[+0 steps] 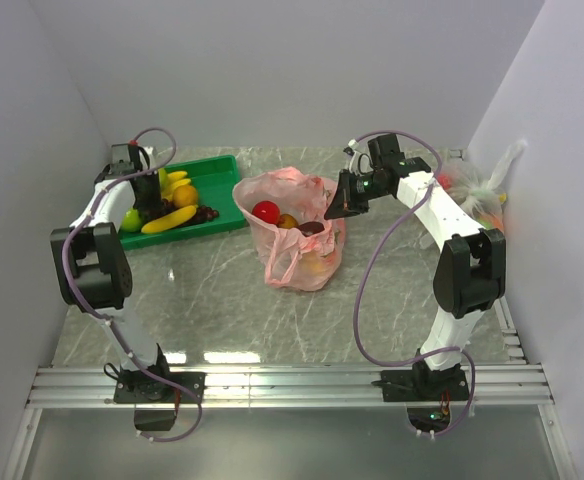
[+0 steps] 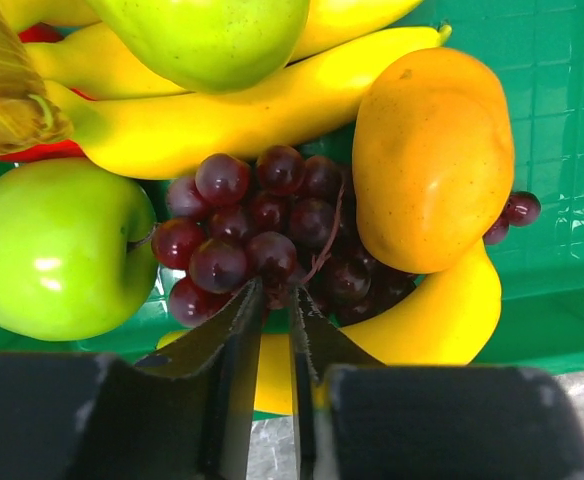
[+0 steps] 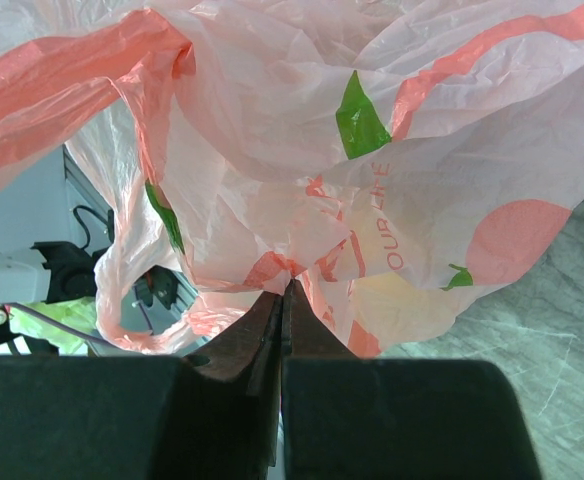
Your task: Place the fake fruits into the plastic bag and tie a complex knot
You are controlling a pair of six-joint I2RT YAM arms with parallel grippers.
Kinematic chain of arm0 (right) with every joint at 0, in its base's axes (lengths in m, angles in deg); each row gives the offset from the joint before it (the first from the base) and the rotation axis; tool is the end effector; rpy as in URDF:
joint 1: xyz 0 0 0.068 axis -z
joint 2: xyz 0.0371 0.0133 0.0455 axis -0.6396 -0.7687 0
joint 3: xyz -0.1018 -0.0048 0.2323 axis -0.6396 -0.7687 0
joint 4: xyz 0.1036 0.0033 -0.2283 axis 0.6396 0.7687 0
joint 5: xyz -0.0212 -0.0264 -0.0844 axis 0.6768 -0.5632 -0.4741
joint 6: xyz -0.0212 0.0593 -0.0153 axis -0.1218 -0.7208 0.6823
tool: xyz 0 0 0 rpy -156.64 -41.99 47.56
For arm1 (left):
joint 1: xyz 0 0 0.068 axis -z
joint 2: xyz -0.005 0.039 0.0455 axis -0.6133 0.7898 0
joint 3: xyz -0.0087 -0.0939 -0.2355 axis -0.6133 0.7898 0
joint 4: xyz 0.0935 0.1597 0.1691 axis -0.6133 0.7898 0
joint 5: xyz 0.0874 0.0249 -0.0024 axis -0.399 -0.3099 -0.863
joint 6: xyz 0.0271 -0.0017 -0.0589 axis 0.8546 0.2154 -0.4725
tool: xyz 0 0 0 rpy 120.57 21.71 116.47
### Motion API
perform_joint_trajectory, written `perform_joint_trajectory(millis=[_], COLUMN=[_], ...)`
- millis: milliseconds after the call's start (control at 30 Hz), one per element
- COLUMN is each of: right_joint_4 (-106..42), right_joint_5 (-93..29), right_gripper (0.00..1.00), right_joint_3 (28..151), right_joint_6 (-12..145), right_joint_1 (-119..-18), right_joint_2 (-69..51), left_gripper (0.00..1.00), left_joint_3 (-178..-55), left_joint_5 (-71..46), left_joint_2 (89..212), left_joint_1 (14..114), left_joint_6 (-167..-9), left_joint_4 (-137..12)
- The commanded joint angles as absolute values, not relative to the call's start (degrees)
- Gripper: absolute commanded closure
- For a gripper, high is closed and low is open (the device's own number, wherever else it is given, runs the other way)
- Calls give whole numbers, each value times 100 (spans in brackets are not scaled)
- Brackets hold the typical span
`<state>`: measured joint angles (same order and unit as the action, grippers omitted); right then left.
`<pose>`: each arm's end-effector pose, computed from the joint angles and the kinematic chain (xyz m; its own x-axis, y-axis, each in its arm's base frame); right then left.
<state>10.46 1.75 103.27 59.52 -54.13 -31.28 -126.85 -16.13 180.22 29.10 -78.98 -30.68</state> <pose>0.3589 0.1263 0.2604 -0.9148 -0.0480 -0.4011 -0.3262 0.6735 0.6633 0.3944 0.0563 0.2123 -0.7855 -0.1573 -0.5986 -0.1323 0.9875 -0.0860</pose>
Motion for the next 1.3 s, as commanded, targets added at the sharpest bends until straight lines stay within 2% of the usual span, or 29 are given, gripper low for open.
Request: perform_joint_trajectory(millis=[0, 233, 967, 1267], right_joint_4=[1041, 1041, 909, 839], right_joint_5=[150, 159, 167, 159], right_gripper=[100, 100, 100, 100], right_joint_3=[10481, 10472, 10411, 10446], right_joint_6=[5972, 5972, 5920, 5858], right_joint_1=[-5409, -5409, -5400, -5400], right_joint_2=[-3103, -3112, -3059, -3076], left_gripper=[79, 100, 99, 100], left_joint_3=[-12835, -12905, -14030, -14197], left_joint_5=[-1713, -1783, -1388, -509], left_joint_2=[18079, 18000, 17042, 16357], left_joint_1=[2930, 2939, 2930, 2992], left_joint_6=[-7830, -7813, -7558, -7646], left_joint_4=[-3084, -3067, -2978, -2900])
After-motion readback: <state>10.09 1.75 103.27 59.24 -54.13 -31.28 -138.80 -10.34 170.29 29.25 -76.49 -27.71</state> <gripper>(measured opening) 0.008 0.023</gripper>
